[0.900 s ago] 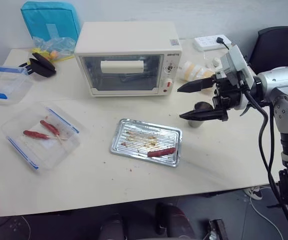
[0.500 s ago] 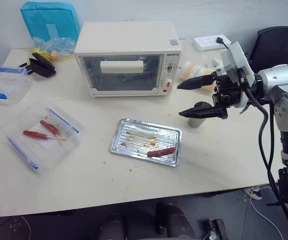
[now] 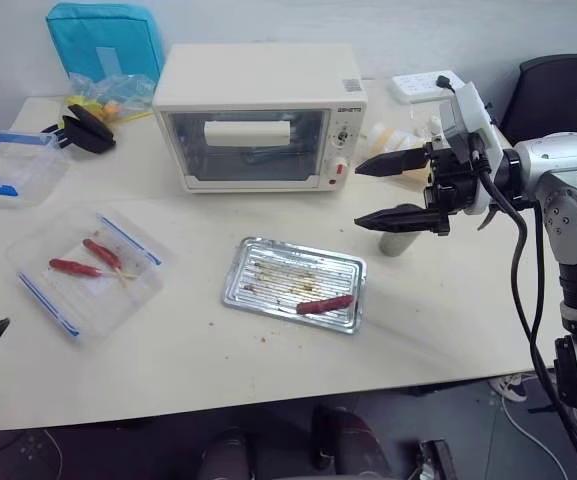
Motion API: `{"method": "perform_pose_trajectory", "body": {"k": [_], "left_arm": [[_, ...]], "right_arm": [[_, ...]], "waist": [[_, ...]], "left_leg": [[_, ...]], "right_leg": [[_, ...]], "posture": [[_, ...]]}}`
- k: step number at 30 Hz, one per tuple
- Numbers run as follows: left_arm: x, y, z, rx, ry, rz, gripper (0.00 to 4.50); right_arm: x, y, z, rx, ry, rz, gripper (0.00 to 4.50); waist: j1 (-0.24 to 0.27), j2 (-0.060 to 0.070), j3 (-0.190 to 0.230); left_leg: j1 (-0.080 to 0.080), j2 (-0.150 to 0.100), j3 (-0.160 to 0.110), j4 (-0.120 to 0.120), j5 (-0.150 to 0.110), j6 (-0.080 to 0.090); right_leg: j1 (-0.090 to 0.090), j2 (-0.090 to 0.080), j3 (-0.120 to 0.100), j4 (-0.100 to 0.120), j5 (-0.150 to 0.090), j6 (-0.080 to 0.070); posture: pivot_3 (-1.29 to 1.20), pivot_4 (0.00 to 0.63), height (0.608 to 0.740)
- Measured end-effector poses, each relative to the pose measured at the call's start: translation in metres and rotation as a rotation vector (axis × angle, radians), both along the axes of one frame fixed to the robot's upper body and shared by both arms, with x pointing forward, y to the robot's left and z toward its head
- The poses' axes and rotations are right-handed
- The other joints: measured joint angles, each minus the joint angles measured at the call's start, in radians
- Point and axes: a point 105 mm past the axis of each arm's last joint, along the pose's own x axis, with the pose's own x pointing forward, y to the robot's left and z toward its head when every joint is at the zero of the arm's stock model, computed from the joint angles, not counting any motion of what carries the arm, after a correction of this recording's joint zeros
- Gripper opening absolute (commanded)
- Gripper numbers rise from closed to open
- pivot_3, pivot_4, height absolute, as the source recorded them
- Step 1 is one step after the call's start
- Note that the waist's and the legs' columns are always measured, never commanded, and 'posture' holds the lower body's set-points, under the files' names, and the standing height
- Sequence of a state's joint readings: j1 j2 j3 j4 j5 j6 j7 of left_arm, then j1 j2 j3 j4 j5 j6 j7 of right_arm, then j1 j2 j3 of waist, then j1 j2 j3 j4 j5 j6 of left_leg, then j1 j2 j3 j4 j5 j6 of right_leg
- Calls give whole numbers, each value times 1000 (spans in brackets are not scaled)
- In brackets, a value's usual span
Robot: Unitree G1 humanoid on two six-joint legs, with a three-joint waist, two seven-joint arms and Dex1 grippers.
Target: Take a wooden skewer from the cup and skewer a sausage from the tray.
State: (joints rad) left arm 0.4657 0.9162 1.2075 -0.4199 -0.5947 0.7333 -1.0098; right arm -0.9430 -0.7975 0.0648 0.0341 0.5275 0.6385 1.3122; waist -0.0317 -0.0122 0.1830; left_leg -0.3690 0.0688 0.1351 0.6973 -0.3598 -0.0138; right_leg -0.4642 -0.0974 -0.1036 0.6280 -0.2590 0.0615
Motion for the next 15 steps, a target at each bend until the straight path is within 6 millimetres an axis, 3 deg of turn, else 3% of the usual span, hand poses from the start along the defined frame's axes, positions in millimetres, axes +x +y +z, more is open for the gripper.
{"method": "perform_pose_trajectory", "body": {"k": [10, 15], "left_arm": [[26, -18, 11, -23, -35, -110, 3708], [55, -97, 36, -121, -109, -489, 3708]], "right_arm": [[0, -16, -2, 4, -13, -93, 4412], [1, -62, 6, 30, -32, -301, 4412]], "waist": [[-1, 0, 0], [31, 0, 0]], "left_leg": [[0, 0, 2, 0, 1, -1], [0, -2, 5, 1, 2, 0]], "right_leg": [[0, 1, 0, 0, 0, 0], [2, -2, 0, 0, 1, 2]], "posture": [[0, 150, 740], [0, 150, 740]]}}
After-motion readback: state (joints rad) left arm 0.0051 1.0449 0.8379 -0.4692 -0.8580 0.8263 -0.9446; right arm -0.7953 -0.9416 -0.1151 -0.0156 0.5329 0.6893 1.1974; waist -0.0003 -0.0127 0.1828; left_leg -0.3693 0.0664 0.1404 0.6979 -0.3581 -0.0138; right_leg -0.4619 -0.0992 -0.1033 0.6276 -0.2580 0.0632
